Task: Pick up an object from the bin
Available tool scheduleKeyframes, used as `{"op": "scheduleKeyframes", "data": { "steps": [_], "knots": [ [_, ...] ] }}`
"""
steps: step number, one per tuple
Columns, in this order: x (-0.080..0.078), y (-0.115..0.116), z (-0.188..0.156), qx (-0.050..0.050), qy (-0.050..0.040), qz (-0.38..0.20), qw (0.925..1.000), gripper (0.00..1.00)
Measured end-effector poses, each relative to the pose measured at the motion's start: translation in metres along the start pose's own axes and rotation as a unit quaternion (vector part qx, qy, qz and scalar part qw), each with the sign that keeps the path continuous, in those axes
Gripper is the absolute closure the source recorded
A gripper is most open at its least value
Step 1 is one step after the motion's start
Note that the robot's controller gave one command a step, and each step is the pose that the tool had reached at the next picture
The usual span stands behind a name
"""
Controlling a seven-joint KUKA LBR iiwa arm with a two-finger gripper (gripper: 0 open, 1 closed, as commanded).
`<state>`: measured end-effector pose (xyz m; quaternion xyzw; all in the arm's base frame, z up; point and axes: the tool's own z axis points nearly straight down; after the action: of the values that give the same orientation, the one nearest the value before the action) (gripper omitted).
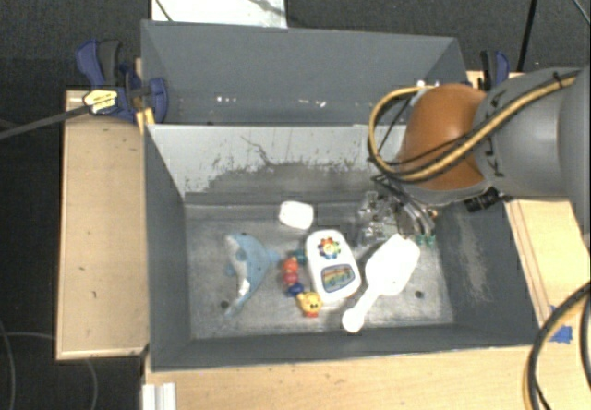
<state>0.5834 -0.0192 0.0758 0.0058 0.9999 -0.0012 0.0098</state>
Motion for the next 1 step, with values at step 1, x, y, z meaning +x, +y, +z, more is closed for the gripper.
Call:
{"op": "scheduleKeyframes", "data": {
  "steps": [1],
  "knots": [
    [0.0036,0.0055,-0.0211,-0.001,0.0098,-0.030,0.9995,1.00]
  ]
}}
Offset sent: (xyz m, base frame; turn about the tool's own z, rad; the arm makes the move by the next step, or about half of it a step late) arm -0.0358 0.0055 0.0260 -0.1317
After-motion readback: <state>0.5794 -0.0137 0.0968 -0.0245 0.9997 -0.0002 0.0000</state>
